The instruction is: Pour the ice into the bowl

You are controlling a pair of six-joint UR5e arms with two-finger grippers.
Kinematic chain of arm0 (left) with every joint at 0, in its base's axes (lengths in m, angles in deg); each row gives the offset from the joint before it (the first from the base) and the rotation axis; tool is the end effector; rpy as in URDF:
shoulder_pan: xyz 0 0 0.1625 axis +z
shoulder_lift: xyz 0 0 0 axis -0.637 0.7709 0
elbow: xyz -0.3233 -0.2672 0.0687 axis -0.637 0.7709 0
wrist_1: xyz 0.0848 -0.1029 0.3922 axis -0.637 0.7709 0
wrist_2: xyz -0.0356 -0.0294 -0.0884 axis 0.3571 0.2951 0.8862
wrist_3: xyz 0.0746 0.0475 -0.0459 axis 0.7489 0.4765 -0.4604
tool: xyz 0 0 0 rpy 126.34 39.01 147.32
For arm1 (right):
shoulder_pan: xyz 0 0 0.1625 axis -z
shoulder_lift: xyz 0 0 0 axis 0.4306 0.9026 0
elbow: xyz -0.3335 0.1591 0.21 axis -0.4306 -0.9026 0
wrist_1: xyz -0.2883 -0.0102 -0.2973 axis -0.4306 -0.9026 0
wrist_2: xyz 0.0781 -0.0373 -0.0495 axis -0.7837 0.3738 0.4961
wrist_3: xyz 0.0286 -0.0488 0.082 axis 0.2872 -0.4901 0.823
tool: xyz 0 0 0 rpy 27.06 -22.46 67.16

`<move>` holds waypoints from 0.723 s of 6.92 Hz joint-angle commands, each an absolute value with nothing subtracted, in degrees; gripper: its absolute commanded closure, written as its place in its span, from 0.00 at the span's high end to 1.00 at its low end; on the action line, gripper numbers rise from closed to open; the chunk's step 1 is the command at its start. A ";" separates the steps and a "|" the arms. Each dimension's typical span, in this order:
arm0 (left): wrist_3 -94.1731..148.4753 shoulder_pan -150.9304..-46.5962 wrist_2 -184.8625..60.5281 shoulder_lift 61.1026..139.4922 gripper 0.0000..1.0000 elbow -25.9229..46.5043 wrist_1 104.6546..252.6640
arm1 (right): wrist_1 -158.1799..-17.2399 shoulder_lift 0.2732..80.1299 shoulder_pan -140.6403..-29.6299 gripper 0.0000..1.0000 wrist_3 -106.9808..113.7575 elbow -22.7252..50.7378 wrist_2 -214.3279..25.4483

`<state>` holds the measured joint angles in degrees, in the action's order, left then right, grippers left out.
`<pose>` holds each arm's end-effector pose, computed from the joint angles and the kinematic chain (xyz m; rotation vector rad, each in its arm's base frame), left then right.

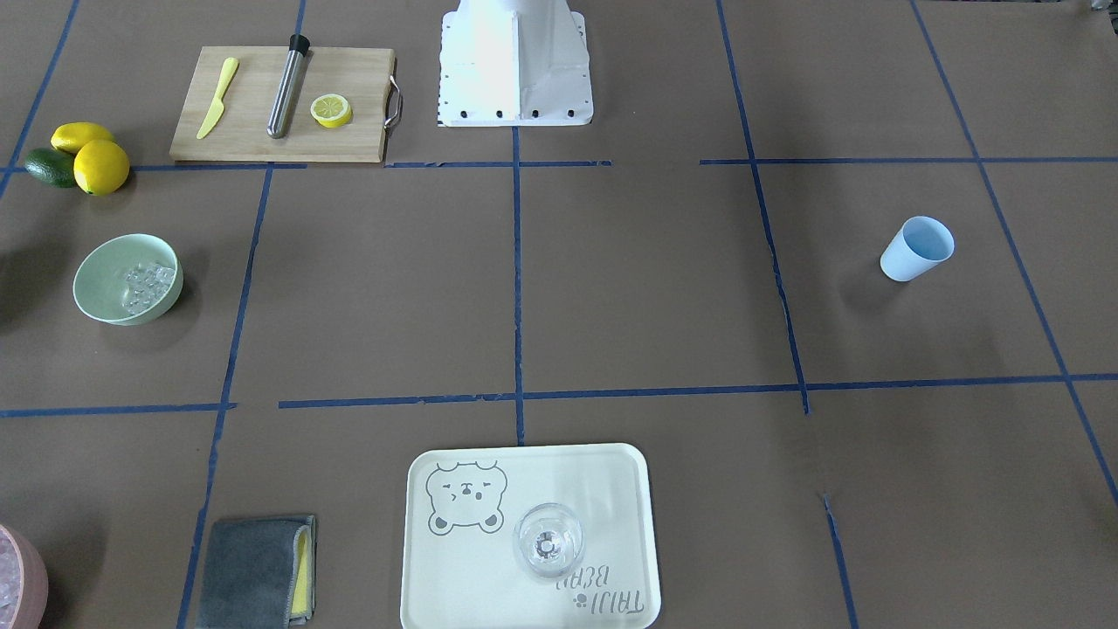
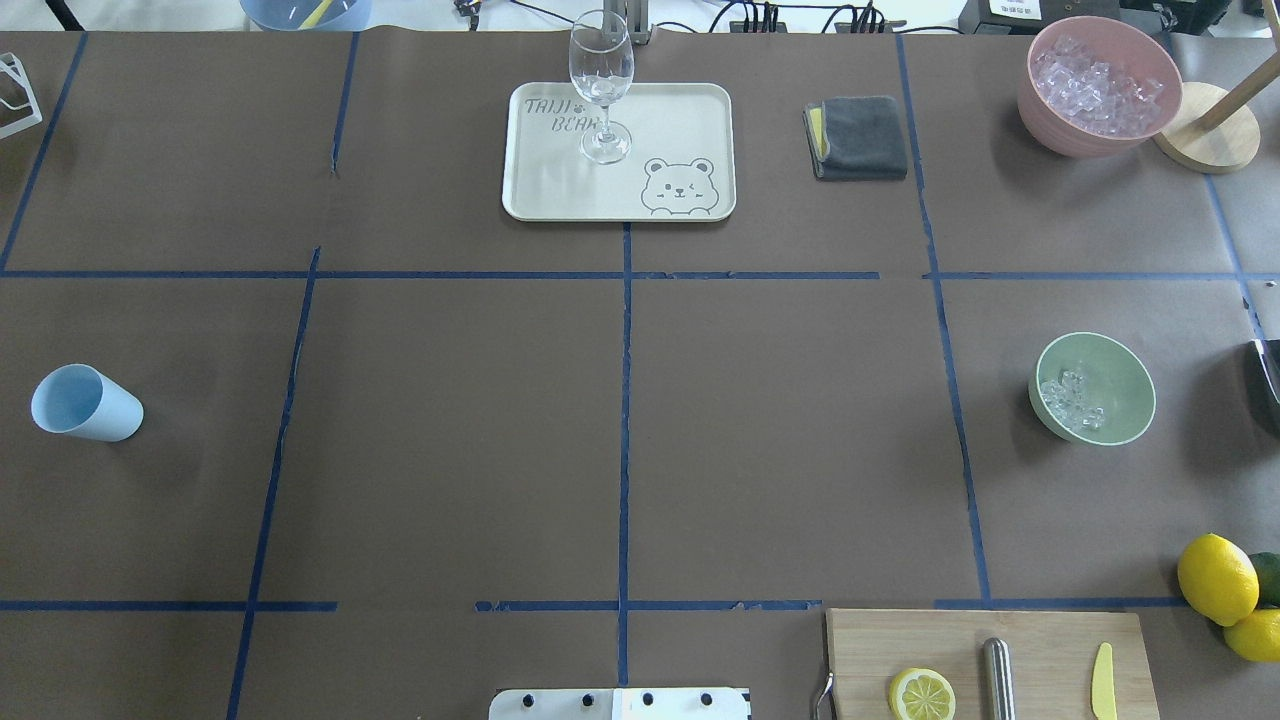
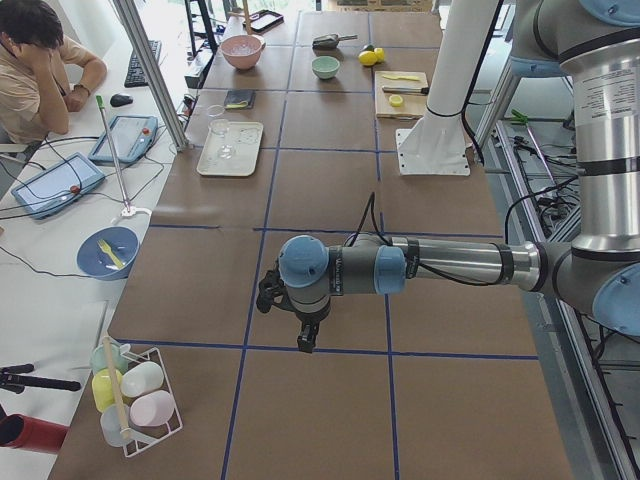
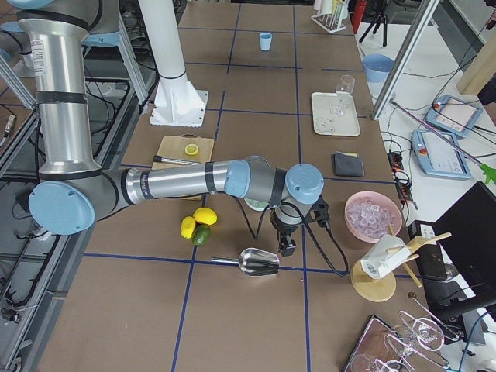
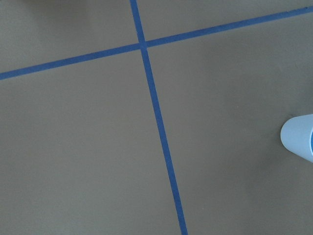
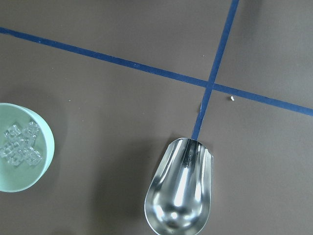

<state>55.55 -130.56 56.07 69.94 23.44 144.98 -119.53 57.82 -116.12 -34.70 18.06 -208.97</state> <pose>-0.0643 -0.4061 0.6283 0.0453 0.8709 0.1765 0.0652 -0.4931 0.6043 0.0138 -0.8441 -0.2789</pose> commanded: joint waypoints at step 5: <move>51.20 -131.41 56.66 70.69 1.00 21.28 147.81 | -112.13 59.34 -112.69 1.00 -27.35 15.93 -208.61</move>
